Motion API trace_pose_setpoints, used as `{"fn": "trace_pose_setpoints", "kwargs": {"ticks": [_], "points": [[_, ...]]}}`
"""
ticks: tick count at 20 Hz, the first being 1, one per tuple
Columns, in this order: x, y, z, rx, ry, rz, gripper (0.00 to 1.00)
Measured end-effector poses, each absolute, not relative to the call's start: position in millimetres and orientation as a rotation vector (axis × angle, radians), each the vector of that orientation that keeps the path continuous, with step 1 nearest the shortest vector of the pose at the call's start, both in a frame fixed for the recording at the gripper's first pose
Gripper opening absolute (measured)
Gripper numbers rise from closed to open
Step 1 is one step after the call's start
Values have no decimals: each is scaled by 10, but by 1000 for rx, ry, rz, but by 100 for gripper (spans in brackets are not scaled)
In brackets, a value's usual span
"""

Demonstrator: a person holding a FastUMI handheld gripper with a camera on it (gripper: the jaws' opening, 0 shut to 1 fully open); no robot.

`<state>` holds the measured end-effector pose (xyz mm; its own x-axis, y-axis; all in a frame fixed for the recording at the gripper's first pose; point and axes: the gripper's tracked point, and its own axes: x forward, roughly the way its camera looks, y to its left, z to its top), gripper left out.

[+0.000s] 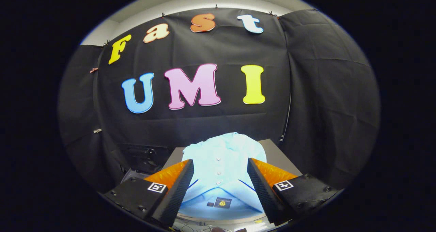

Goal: Put the clothes into the washing machine and then close the washing machine lid.

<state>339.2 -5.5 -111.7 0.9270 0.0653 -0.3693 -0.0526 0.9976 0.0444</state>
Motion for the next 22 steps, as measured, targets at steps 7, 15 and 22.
{"fn": "trace_pose_setpoints", "kwargs": {"ticks": [7,15,22], "points": [[4166,-18,-1963,-6,602,67,99],[4121,-29,-2197,-40,714,61,24],[3624,309,-1464,83,595,82,12]]}}
